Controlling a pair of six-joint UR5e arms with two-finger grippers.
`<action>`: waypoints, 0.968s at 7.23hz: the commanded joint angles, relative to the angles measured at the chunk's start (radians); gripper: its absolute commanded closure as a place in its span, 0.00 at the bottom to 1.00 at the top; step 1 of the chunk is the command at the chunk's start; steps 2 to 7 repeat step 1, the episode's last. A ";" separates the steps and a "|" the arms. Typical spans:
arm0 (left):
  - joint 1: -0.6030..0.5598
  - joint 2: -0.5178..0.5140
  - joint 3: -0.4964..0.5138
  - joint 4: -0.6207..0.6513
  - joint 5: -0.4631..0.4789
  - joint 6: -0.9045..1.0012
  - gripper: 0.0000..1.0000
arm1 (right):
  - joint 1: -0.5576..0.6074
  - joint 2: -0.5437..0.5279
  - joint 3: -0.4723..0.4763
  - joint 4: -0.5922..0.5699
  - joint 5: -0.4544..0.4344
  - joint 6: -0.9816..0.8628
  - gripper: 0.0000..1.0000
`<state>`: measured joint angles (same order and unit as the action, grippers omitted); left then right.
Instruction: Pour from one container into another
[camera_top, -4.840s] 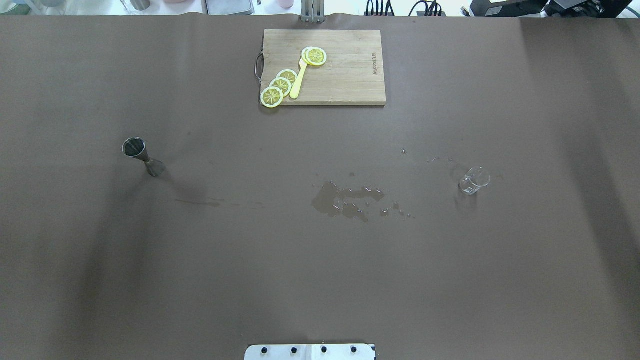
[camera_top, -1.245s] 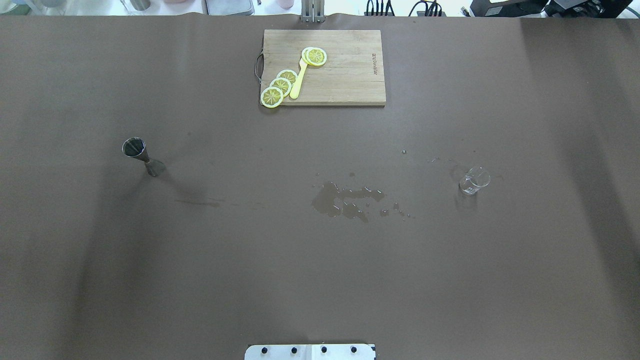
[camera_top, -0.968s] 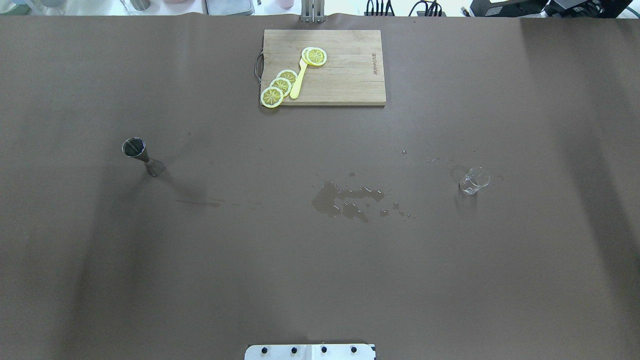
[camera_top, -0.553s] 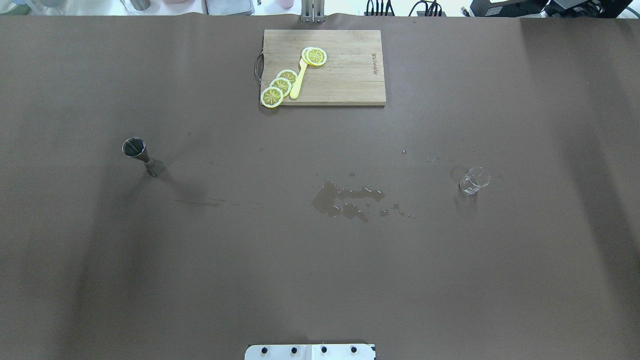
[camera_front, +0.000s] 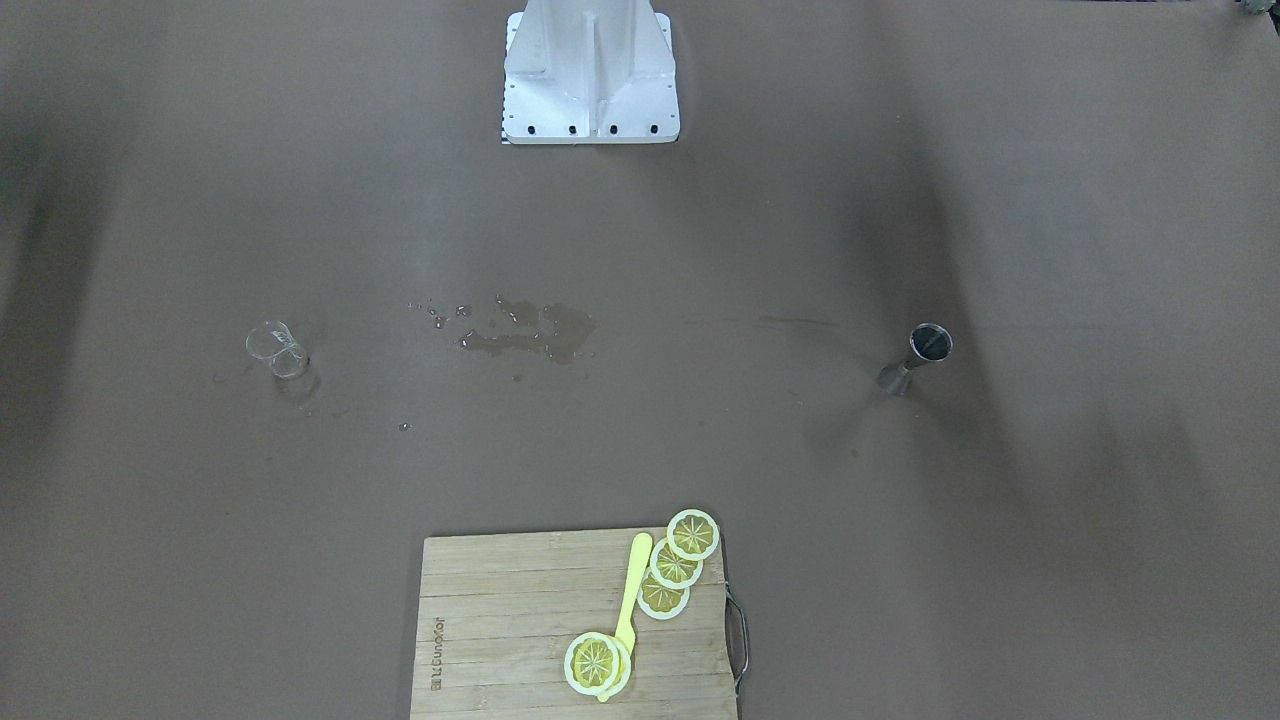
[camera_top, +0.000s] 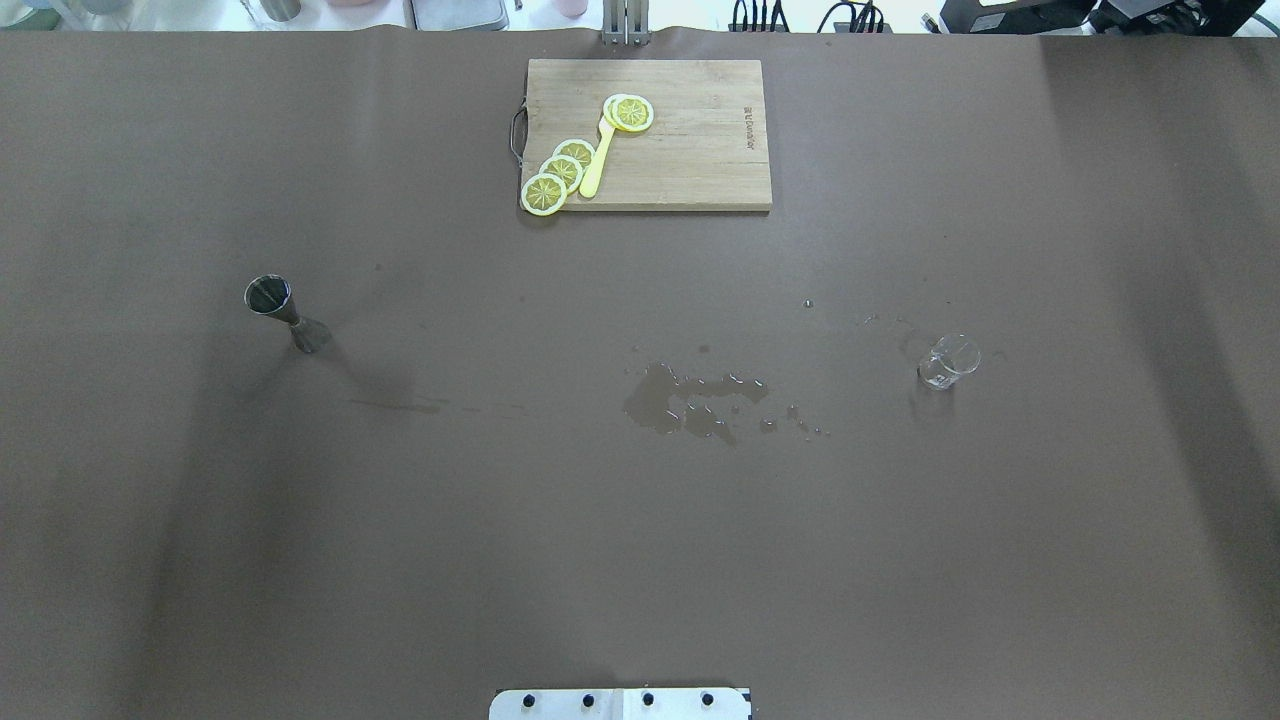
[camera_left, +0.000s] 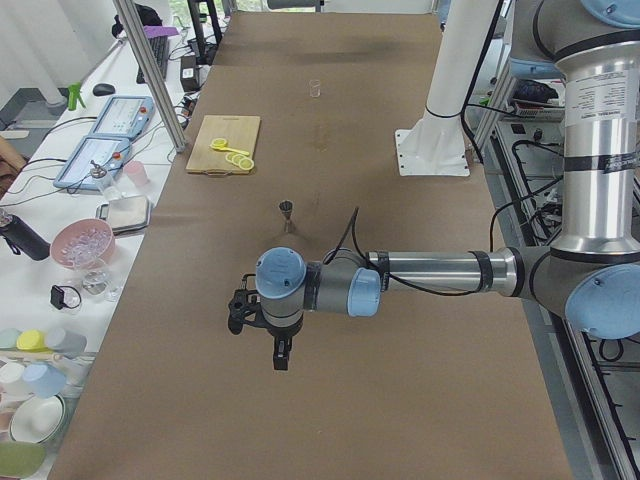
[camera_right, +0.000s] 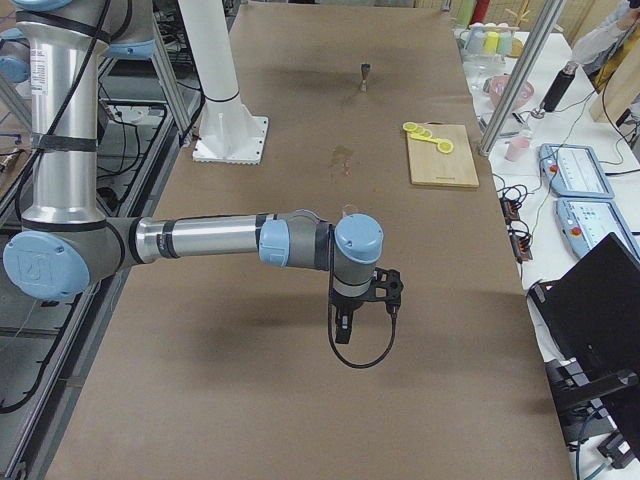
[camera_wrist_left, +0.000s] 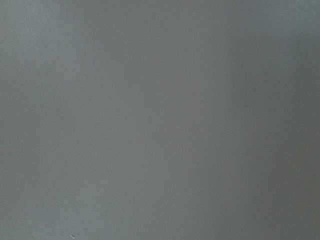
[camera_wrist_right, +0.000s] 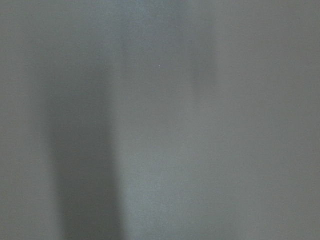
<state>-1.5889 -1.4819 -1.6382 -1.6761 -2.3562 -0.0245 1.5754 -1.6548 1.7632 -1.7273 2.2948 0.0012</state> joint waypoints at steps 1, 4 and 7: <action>0.000 0.000 0.000 -0.001 0.000 0.000 0.01 | 0.000 -0.007 -0.007 0.000 0.000 0.000 0.00; 0.000 0.000 0.000 -0.001 0.000 0.000 0.01 | 0.000 -0.007 -0.007 0.000 0.000 0.000 0.00; 0.000 0.000 0.000 -0.001 0.000 0.000 0.01 | 0.000 -0.007 -0.007 0.000 0.000 0.000 0.00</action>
